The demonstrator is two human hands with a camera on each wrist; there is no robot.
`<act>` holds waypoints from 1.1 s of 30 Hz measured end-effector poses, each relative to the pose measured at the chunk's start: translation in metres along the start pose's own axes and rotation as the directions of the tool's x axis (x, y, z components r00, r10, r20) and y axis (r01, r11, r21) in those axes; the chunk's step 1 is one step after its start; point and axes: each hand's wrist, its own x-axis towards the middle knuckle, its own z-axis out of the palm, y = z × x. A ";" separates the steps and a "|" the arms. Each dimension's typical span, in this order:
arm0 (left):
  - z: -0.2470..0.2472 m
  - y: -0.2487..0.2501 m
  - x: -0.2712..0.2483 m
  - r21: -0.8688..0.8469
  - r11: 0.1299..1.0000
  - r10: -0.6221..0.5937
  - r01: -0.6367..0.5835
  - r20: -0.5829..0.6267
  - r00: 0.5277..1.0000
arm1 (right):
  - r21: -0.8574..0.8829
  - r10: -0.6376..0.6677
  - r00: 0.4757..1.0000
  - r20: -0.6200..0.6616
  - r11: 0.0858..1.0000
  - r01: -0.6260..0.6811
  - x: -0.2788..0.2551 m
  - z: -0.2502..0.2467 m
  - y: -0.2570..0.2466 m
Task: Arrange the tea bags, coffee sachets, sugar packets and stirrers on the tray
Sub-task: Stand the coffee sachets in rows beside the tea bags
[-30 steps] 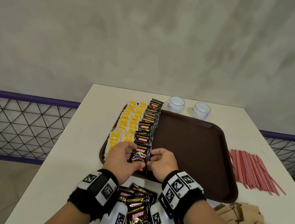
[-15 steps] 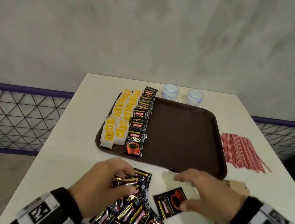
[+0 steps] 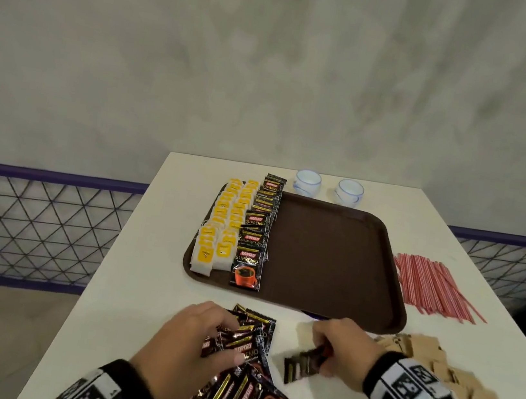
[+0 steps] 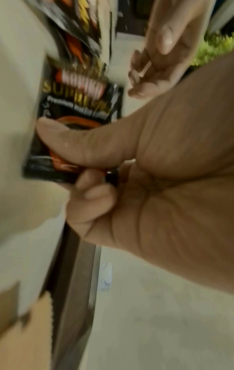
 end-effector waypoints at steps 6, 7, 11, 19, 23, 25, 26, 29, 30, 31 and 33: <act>-0.009 -0.020 0.015 -0.114 0.991 -0.080 0.065 -0.135 0.988 | 0.565 0.046 0.964 -0.261 0.817 0.114 0.014 -0.039 -0.004; -0.008 -0.020 0.022 -0.149 0.986 -0.094 0.070 -0.160 0.983 | 0.667 0.094 0.962 -0.254 0.738 0.104 0.024 -0.039 -0.013; -0.003 -0.013 0.058 -0.273 0.956 -0.169 0.109 -0.207 0.964 | 0.826 0.288 0.926 -0.244 0.562 0.043 0.075 -0.021 -0.046; 0.010 -0.023 0.099 -0.284 0.937 -0.258 0.201 -0.178 0.950 | 0.853 0.419 0.873 -0.250 0.522 -0.006 0.111 -0.002 -0.070; 0.015 -0.030 0.101 -0.241 0.945 -0.265 0.223 -0.160 0.951 | 0.785 0.427 0.857 -0.287 0.618 -0.045 0.118 -0.002 -0.066; 0.018 -0.032 0.100 -0.232 0.945 -0.269 0.228 -0.163 0.949 | 0.760 0.430 0.861 -0.274 0.645 -0.080 0.118 -0.002 -0.065; 0.018 -0.032 0.100 -0.230 0.946 -0.268 0.226 -0.168 0.949 | 0.753 0.434 0.863 -0.261 0.650 -0.099 0.117 -0.002 -0.064; 0.016 -0.035 0.097 -0.212 0.957 -0.244 0.199 -0.213 0.946 | 0.741 0.435 0.865 -0.251 0.661 -0.118 0.114 -0.003 -0.062; 0.014 -0.037 0.095 -0.187 0.964 -0.230 0.188 -0.234 0.945 | 0.733 0.429 0.866 -0.257 0.670 -0.114 0.111 -0.006 -0.060; 0.012 -0.039 0.092 -0.146 0.973 -0.212 0.180 -0.249 0.945 | 0.714 0.416 0.867 -0.273 0.692 -0.107 0.107 -0.010 -0.056; 0.008 -0.047 0.086 -0.026 0.987 -0.162 0.161 -0.249 0.955 | 0.612 0.355 0.879 -0.317 0.785 -0.097 0.092 -0.015 -0.046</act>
